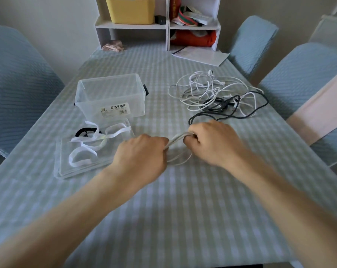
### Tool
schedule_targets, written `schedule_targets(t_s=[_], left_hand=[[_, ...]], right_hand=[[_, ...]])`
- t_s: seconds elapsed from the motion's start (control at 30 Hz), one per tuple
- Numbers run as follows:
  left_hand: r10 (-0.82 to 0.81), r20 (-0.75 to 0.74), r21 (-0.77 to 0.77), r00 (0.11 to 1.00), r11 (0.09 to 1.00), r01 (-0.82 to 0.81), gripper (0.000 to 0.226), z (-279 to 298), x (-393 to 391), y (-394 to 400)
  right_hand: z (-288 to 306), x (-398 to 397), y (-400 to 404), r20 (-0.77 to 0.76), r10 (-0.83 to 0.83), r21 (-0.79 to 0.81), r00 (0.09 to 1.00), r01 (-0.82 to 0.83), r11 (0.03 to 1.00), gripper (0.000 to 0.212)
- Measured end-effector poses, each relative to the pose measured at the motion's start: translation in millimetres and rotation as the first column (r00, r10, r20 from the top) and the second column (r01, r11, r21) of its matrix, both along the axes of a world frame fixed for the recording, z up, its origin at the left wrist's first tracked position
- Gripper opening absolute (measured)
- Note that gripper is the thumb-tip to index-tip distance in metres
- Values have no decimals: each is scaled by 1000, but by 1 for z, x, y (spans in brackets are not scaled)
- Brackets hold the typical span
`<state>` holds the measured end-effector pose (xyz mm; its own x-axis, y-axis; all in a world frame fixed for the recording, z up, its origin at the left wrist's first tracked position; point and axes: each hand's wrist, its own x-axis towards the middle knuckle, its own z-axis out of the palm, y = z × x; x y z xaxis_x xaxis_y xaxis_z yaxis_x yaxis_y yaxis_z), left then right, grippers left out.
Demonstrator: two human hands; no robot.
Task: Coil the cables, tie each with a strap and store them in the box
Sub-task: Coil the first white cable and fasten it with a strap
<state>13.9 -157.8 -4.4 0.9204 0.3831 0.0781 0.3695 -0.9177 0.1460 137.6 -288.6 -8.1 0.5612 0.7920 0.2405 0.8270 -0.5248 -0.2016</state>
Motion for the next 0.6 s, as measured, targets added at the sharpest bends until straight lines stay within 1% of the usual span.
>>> schedule_targets(t_s=[0.03, 0.07, 0.1, 0.13, 0.17, 0.2, 0.23, 0.27, 0.3, 0.37, 0.43, 0.5, 0.53, 0.6], left_hand=[[-24, -23, 43, 999, 999, 25, 21, -3, -1, -4], [-43, -30, 44, 999, 998, 44, 19, -4, -2, -5], [-58, -14, -3, 998, 998, 58, 18, -4, -2, -2], [-68, 26, -100, 997, 992, 70, 17, -5, -2, 1], [-60, 75, -230, 995, 970, 76, 17, -6, -2, 6], [-31, 120, -370, 992, 926, 73, 19, -6, -2, 12], [12, 158, -477, 987, 876, 66, 22, -7, -1, 17], [49, 193, -527, 980, 848, 61, 25, -8, 1, 20], [57, 221, -528, 974, 847, 71, 28, -11, 3, 22], [12, 259, -444, 966, 890, 108, 28, -16, 5, 23], [-33, 224, -374, 974, 920, 117, 26, -20, 7, 22], [-24, 179, -381, 984, 920, 92, 24, -23, 9, 22], [-20, 169, -392, 985, 916, 85, 24, -22, 10, 21], [-33, 153, -409, 988, 908, 93, 25, -19, 11, 20]], right_hand=[[0, 3, 1, -5, -6, 4, 1000, 6, 1000, 36], [-1, 3, 2, -7, -11, 6, 1000, 11, 1000, 35], [-3, 4, 2, -6, -16, 12, 1000, 16, 1000, 33], [-5, 4, 2, -8, -21, 15, 1000, 21, 1000, 31], [-8, 4, 1, -17, -9, 21, 1000, 10, 1000, 29], [-10, 2, 1, -30, 11, 24, 999, -10, 1000, 29], [-13, 1, 0, -40, 36, 25, 999, -35, 999, 30], [-14, 0, 1, -43, 60, 19, 997, -60, 998, 30], [-17, 0, 0, -45, 86, 14, 995, -85, 996, 28], [-22, 1, -2, -50, 136, 2, 989, -136, 991, 27], [-27, 4, -6, -94, 159, 27, 983, -157, 987, 32], [-29, 7, -8, -152, 176, 84, 973, -165, 983, 35], [-29, 8, -8, -164, 181, 108, 970, -165, 980, 32], [-26, 7, -4, -157, 205, 175, 966, -177, 969, 20]])
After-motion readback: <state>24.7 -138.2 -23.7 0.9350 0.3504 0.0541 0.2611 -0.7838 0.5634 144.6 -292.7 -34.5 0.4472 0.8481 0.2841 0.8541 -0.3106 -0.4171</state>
